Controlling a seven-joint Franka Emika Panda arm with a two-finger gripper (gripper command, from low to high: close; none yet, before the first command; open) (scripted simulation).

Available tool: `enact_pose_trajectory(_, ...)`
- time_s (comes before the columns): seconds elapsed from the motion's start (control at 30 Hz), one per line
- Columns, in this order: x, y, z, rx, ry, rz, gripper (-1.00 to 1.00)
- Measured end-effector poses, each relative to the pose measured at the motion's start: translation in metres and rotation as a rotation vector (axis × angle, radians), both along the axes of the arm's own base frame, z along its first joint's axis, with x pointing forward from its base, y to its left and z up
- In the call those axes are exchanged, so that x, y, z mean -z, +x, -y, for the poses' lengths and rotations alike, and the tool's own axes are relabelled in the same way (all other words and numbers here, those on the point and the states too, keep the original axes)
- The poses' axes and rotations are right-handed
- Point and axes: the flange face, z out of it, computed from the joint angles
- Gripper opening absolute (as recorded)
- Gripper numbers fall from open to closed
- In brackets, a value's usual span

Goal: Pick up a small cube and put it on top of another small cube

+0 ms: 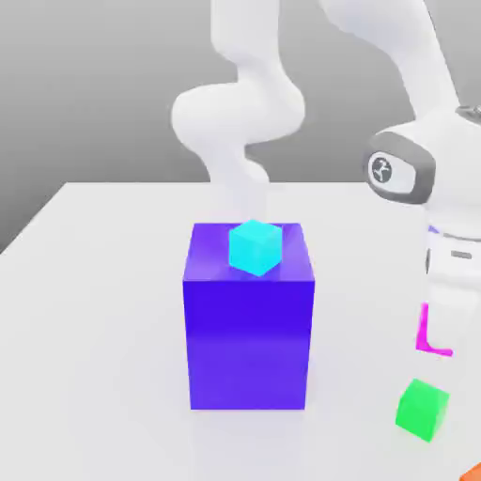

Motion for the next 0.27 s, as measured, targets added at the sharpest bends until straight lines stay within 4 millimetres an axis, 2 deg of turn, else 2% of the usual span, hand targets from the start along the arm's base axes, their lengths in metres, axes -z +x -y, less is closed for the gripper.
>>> enact_pose_trajectory(0.13,0.042,0.008,0.002,-0.017,0.0,0.0,-1.0)
enact_pose_trajectory(0.17,0.052,0.008,0.002,-0.017,0.0,0.0,1.0)
enact_pose_trajectory(0.27,0.052,0.008,0.002,-0.017,0.0,0.0,1.0)
